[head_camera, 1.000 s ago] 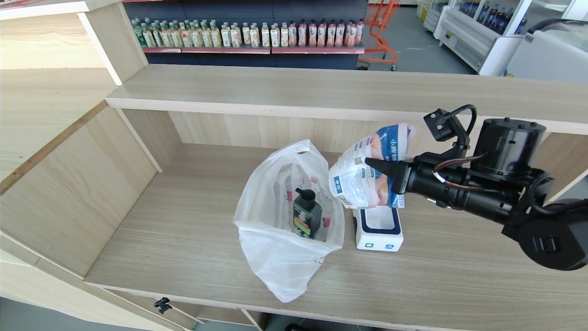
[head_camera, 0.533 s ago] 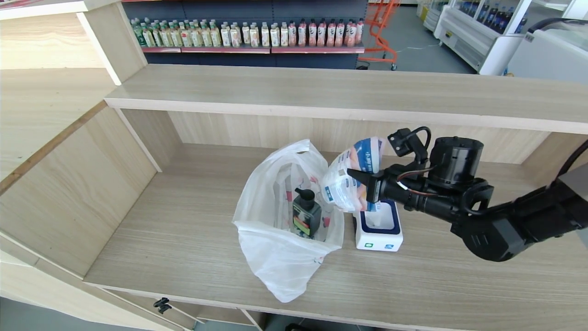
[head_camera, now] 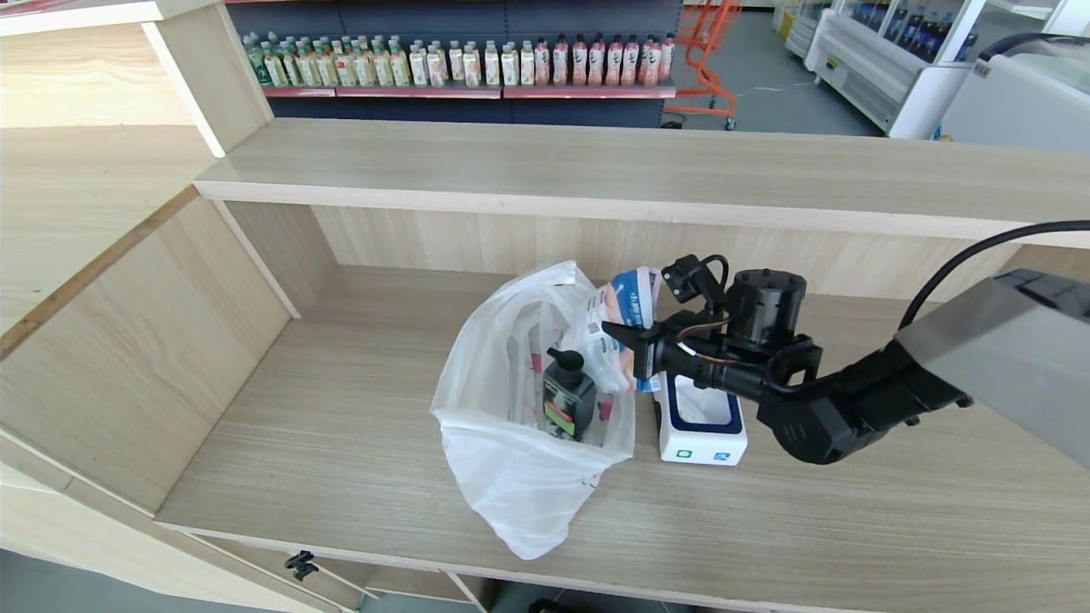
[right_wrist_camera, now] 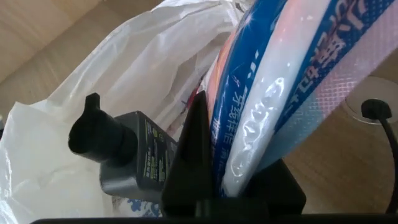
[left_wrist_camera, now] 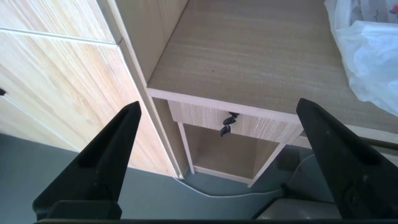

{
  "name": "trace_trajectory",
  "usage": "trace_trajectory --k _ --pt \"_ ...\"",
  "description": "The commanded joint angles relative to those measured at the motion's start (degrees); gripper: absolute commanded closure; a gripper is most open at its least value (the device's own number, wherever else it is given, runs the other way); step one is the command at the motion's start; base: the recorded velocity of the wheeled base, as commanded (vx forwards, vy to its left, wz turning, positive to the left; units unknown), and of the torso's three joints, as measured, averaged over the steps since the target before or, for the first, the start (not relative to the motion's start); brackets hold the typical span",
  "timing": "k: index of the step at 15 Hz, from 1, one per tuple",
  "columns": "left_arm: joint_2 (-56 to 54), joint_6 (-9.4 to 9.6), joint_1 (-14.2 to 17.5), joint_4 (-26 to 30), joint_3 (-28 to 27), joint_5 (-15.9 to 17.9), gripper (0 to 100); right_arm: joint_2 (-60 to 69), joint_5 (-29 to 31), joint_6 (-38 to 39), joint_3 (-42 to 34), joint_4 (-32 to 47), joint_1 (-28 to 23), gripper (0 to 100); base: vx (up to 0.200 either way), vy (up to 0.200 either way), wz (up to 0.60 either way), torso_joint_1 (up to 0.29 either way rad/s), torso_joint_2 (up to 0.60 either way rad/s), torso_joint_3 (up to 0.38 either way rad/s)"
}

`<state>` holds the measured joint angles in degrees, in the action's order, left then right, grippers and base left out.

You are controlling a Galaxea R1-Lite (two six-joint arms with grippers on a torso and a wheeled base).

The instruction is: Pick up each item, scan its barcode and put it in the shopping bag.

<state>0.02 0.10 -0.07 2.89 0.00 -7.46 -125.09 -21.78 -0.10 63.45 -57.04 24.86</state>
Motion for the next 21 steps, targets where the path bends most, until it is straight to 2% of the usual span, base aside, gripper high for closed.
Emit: trace_trajectory --k 1,5,6,8,10,13,15,18,19,20,21 --pt "0.0 -0.01 0.0 0.0 0.0 0.0 0 -2.1 -0.5 -0.1 1.6 0.0 1.2 100 0.0 0.0 0.0 0.0 0.0 0.0" --pt "0.0 -0.01 0.0 0.0 0.0 0.0 0 -2.5 -0.6 -2.3 1.3 0.1 1.6 100 0.0 0.0 0.0 0.0 0.0 0.0" --pt "0.0 -0.01 0.0 0.0 0.0 0.0 0 -2.4 -0.5 -2.2 1.2 0.1 1.6 0 0.0 0.0 0.0 0.0 0.0 0.0" --pt "0.0 -0.01 0.0 0.0 0.0 0.0 0 -1.1 -0.6 -1.6 2.0 0.3 1.6 0 0.0 0.0 0.0 0.0 0.0 0.0" --pt "0.0 -0.01 0.0 0.0 0.0 0.0 0 3.3 -0.7 2.2 2.3 2.0 1.6 0 0.0 0.0 0.0 0.0 0.0 0.0" --pt "0.0 -0.01 0.0 0.0 0.0 0.0 0 14.8 -0.7 5.4 -2.8 7.5 0.2 0 0.0 0.0 0.0 0.0 0.0 0.0" --pt "0.0 -0.01 0.0 0.0 0.0 0.0 0 28.1 -1.2 5.5 -12.3 13.8 -1.7 0 0.0 0.0 0.0 0.0 0.0 0.0" --pt "0.0 -0.01 0.0 0.0 0.0 0.0 0 51.9 -2.8 5.0 -30.9 18.6 -9.1 0 0.0 0.0 0.0 0.0 0.0 0.0" --pt "0.0 -0.01 0.0 0.0 0.0 0.0 0 59.4 -0.5 4.3 -36.5 21.5 -12.7 0 0.0 0.0 0.0 0.0 0.0 0.0" --pt "0.0 -0.01 0.0 0.0 0.0 0.0 0 68.3 2.6 2.2 -41.7 27.4 -17.2 0 0.0 0.0 0.0 0.0 0.0 0.0" --pt "0.0 -0.01 0.0 0.0 0.0 0.0 0 75.7 7.2 1.1 -46.0 32.8 -19.6 0 0.0 0.0 0.0 0.0 0.0 0.0"
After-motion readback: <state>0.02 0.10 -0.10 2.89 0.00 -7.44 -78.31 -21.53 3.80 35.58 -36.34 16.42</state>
